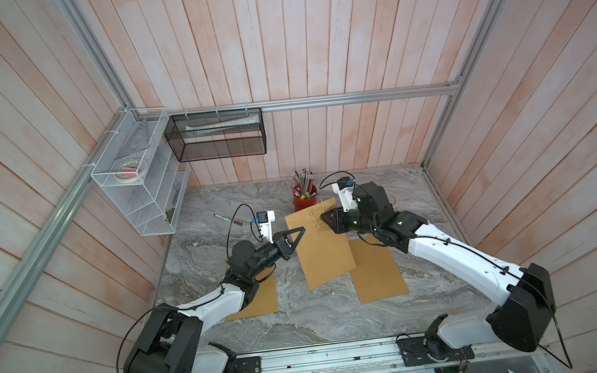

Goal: Open the file bag

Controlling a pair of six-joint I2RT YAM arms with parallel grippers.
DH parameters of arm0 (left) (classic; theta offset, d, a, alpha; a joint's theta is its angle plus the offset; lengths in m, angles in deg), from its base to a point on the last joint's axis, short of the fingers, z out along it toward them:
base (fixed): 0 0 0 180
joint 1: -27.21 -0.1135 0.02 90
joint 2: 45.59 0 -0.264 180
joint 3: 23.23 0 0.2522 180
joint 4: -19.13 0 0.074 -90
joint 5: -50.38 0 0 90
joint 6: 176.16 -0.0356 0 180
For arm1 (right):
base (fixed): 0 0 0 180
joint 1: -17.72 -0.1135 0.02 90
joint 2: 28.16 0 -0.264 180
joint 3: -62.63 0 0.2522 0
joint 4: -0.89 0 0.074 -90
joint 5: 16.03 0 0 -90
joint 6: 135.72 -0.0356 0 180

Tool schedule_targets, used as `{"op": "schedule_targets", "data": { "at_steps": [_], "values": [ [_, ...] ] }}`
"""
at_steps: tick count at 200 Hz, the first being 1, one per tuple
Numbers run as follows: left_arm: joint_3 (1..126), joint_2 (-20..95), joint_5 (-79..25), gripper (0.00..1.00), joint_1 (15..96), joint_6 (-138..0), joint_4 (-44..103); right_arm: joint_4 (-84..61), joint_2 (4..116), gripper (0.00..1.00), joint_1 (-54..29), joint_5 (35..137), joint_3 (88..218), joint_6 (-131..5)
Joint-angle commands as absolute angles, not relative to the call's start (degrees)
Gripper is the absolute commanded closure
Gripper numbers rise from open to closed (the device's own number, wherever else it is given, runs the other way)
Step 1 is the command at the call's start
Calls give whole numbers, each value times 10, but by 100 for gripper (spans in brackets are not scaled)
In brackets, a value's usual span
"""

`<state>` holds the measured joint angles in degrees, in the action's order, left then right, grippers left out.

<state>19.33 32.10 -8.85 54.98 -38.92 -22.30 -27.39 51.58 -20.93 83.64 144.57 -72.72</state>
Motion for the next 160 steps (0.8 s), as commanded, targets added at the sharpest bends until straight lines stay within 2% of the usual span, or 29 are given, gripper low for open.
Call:
{"op": "schedule_targets", "data": {
  "at_steps": [1,49,160],
  "values": [
    [185,327,-93,100,552,-386,-244,-262,526,80,-214,849,1458,-729],
    [184,330,-94,100,551,-388,-242,-257,519,100,-215,846,1458,-727],
    [185,338,-88,100,551,-383,-253,-250,517,100,-224,868,1483,-708]
  ]
}}
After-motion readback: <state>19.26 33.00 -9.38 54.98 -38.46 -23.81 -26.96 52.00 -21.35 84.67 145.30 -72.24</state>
